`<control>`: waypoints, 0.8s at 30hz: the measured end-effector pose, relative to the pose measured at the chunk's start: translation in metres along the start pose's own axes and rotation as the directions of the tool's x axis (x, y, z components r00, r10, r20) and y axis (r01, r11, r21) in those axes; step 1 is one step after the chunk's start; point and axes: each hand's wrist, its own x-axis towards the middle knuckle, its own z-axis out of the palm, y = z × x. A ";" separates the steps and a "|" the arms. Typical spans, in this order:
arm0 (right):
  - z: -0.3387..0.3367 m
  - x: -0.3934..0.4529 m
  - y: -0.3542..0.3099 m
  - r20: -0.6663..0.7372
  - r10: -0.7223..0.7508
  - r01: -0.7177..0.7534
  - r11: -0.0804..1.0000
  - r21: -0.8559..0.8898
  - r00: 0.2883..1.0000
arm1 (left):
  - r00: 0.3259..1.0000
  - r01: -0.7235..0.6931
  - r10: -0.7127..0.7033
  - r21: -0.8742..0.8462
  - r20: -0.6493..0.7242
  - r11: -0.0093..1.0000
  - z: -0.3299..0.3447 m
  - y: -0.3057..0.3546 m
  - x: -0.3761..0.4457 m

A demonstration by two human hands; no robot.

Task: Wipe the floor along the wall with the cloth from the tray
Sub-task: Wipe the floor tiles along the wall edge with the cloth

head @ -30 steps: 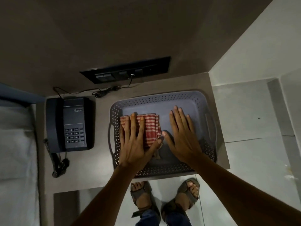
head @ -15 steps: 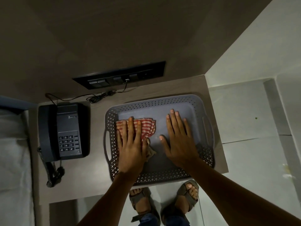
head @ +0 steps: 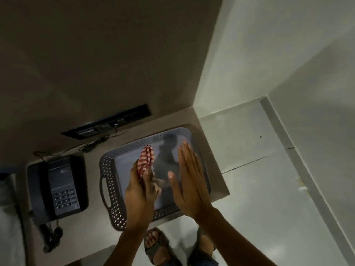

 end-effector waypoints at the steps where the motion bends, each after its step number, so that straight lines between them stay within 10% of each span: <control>1: -0.016 -0.006 0.000 -0.031 0.026 -0.024 0.999 0.043 0.999 | 1.000 -0.019 0.019 -0.020 0.002 1.000 0.006 0.017 -0.007; 7: -0.138 -0.065 0.018 -0.139 0.207 -0.208 0.978 0.011 0.968 | 0.967 -0.210 0.224 -0.118 0.121 0.971 0.081 0.100 -0.067; 12: -0.218 -0.147 0.081 -0.108 0.345 -0.349 0.937 -0.026 0.933 | 0.894 -0.059 0.183 -0.297 0.409 0.953 0.165 0.148 -0.124; 24: -0.346 -0.376 0.366 0.021 0.523 -0.503 0.829 -0.244 0.852 | 0.888 0.241 -0.100 -0.270 0.449 0.932 0.476 0.101 -0.281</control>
